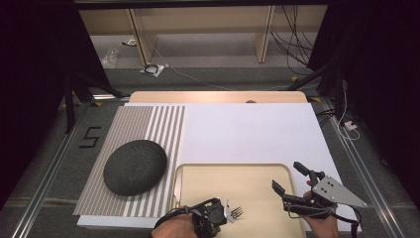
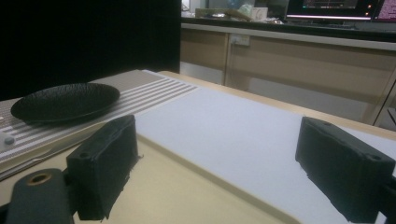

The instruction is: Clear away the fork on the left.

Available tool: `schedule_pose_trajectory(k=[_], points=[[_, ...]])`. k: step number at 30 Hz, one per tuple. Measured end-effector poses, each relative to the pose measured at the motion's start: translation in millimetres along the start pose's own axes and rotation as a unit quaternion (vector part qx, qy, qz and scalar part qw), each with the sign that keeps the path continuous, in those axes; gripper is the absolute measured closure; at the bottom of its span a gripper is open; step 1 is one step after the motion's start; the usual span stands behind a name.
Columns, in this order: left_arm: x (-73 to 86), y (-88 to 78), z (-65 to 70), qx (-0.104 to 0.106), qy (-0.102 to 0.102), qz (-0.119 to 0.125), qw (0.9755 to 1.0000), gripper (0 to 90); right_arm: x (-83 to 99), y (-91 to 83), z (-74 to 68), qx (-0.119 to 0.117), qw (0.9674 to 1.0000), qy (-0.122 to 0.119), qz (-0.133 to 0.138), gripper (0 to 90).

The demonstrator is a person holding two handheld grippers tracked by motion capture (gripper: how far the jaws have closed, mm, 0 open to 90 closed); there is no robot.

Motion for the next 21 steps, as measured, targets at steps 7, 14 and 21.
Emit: schedule_pose_trajectory(k=[7, 14, 21], points=[[2.0, 1.1, -4.5, -0.001, -0.009, 0.005, 0.9999, 89.3, 0.1, 0.0, 0.0, 0.0, 1.0, 0.001, -0.001, 13.7], [4.5, 0.9, -10.6, -0.005, -0.024, 0.009, 0.9997, 89.4, 0.0, 0.1, -0.1, 0.0, 1.0, 0.0, 0.0, 13.7], [8.3, 1.0, -17.7, -0.008, -0.044, 0.014, 0.9989, 89.4, 0.0, 0.0, -0.1, 0.0, 1.0, -0.001, 0.0, 13.7]])
Point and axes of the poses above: each handheld gripper's, and its own axes: y roughly forward along the jaws, x roughly out of its underside, z roughly to its right, the point moved 2 cm from there along y, roughly forward along the jaws, and after that the axes turned 13 degrees about -z, right-handed, at the moved point
